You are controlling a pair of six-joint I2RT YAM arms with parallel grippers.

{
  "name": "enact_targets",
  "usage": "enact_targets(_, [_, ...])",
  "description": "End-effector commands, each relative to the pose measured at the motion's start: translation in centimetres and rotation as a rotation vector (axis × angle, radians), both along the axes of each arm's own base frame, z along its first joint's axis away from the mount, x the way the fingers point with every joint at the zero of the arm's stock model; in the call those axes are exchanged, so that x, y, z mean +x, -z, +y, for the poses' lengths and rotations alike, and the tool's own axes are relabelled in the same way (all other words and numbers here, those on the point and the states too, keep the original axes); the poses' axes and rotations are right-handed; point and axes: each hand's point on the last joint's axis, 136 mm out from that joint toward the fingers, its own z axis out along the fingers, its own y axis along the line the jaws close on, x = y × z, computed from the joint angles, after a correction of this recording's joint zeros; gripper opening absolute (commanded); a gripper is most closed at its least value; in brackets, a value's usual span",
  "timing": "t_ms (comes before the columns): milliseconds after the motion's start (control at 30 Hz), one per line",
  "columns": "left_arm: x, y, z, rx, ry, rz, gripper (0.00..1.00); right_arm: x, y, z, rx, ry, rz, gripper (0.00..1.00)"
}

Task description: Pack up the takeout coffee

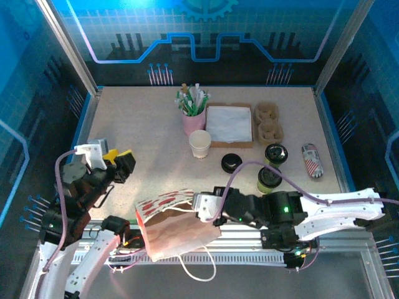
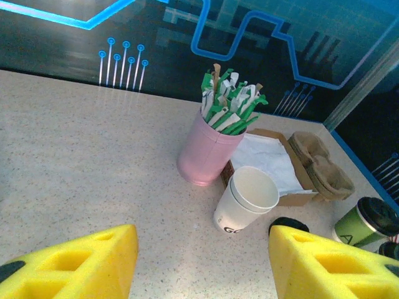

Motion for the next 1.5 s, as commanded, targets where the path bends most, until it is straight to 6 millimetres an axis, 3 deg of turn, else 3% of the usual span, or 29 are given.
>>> enact_targets(0, [0.4,-0.8,-0.8,0.016,0.049,-0.074,0.59,2.7,-1.6,-1.3,0.052,0.209,-0.182,0.0])
enact_targets(200, [1.3,-0.2,-1.4,0.015,0.076,-0.073,0.59,3.9,-3.4,-3.2,0.127,0.35,-0.294,0.0])
enact_targets(367, [2.0,-0.2,-1.8,0.01,0.089,-0.074,0.58,3.5,-5.4,-4.2,0.245,0.319,-0.251,0.0])
enact_targets(800, [2.6,-0.1,-2.3,-0.003,0.108,-0.061,0.58,3.8,-2.7,-3.2,0.141,0.326,-0.185,0.0])
enact_targets(833, [2.5,-0.1,-2.4,-0.004,0.112,-0.06,0.58,4.0,-3.4,-3.3,0.141,0.343,-0.173,0.0])
enact_targets(1000, [2.1,-0.5,-3.2,-0.021,0.162,-0.055,0.58,5.4,-1.5,-3.6,0.005,0.423,-0.068,0.0])
enact_targets(1267, [0.5,-2.2,-4.8,-0.07,0.267,-0.032,0.58,6.5,-1.7,-3.4,-0.004,0.444,0.246,0.0])
enact_targets(1467, [-0.2,-2.1,-5.5,-0.101,0.309,0.003,0.6,7.2,-1.0,-3.1,-0.013,0.44,0.471,0.0])
